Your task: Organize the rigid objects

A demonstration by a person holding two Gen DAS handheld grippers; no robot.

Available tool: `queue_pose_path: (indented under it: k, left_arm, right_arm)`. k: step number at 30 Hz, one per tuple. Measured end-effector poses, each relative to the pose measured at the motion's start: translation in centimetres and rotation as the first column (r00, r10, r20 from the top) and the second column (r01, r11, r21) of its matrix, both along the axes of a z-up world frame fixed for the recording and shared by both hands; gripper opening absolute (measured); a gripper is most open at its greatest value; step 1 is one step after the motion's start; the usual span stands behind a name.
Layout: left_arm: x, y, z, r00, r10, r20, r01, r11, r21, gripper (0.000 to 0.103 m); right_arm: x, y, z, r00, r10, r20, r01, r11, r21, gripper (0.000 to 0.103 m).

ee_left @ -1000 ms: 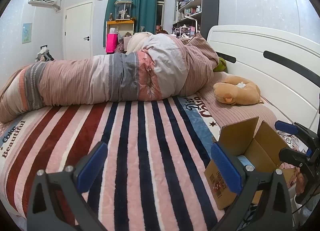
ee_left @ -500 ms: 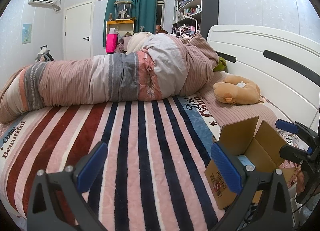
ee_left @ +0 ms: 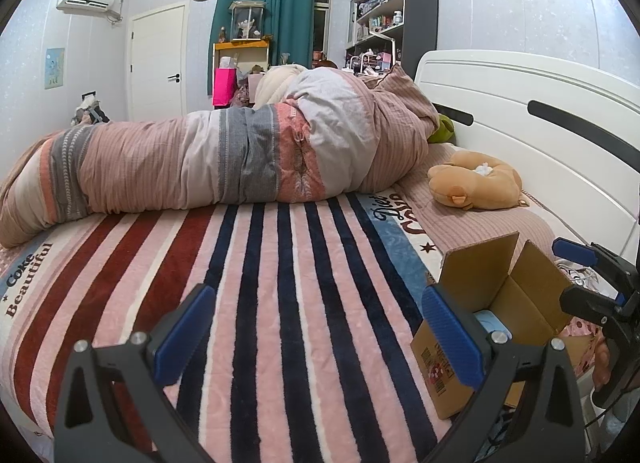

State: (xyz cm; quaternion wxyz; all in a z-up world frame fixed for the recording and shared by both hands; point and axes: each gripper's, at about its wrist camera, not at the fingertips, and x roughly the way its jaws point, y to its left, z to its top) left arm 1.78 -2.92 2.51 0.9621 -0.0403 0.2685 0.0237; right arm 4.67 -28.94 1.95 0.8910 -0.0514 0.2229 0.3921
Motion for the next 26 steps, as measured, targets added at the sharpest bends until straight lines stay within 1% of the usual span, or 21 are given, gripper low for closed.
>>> queue_pose_path:
  k: [26]
  left_arm:
    - [-0.21, 0.29, 0.19, 1.0, 0.004, 0.003, -0.004, 1.0, 0.0, 0.102]
  right_arm:
    - [0.05, -0.08, 0.05, 1.0, 0.001, -0.001, -0.001, 1.0, 0.002, 0.103]
